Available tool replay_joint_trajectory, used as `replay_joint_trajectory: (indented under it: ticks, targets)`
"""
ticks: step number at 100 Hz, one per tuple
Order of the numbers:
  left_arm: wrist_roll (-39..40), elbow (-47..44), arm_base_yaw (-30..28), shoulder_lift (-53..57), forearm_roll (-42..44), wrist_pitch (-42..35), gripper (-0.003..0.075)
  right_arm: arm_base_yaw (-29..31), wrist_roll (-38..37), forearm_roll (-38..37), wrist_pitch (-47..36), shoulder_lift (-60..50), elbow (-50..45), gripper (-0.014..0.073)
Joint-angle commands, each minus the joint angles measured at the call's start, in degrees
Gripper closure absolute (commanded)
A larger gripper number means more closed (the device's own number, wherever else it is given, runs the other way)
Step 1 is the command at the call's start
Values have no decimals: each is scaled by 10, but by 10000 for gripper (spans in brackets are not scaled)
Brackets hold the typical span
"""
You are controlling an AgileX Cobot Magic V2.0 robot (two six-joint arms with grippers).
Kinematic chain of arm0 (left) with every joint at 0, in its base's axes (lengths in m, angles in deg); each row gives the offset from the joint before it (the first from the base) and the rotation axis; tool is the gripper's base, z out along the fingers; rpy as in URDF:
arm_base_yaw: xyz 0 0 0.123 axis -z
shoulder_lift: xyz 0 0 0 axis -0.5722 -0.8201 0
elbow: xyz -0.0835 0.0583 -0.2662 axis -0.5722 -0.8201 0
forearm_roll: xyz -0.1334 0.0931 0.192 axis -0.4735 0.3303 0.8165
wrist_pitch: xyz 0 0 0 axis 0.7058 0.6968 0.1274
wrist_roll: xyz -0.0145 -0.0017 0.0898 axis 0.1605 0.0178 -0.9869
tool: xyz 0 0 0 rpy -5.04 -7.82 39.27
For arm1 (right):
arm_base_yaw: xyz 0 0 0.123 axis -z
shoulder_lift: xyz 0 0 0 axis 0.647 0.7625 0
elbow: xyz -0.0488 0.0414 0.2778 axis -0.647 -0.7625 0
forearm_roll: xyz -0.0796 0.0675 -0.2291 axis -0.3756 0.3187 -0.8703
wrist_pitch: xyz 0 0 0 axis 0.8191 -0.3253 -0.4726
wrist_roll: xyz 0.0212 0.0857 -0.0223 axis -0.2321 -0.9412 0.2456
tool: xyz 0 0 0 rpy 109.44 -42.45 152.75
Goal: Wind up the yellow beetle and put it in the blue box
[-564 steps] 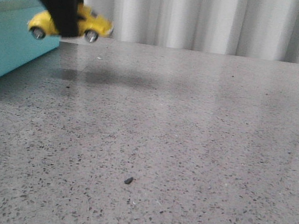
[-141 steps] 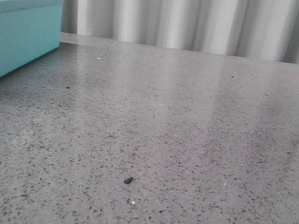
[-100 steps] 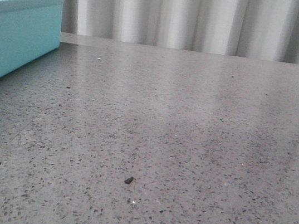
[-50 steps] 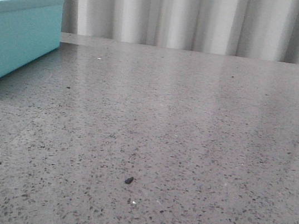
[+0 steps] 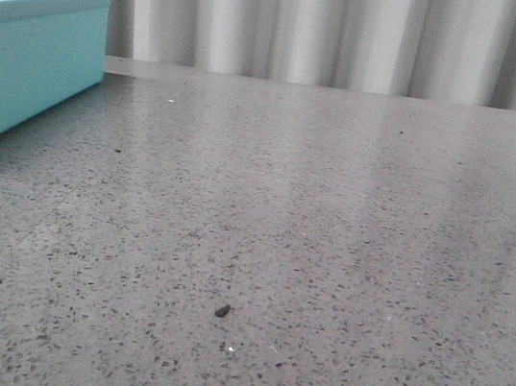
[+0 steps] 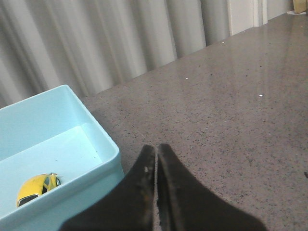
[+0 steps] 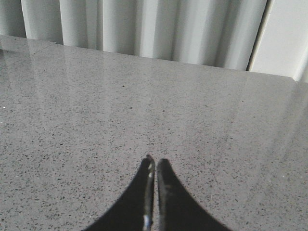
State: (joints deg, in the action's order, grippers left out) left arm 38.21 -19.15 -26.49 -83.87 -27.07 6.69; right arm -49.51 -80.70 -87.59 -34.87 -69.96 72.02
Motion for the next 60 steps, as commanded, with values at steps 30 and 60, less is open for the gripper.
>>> replay_joint_trajectory:
  ticks: [30,60]
  targets:
    - [2,14,5,-6,-23,-36,741,2,3,-10,-39,-7,13,635]
    - [4,-17,5,-6,-26,-94,741,2,3,-10,-39,-7,13,635]
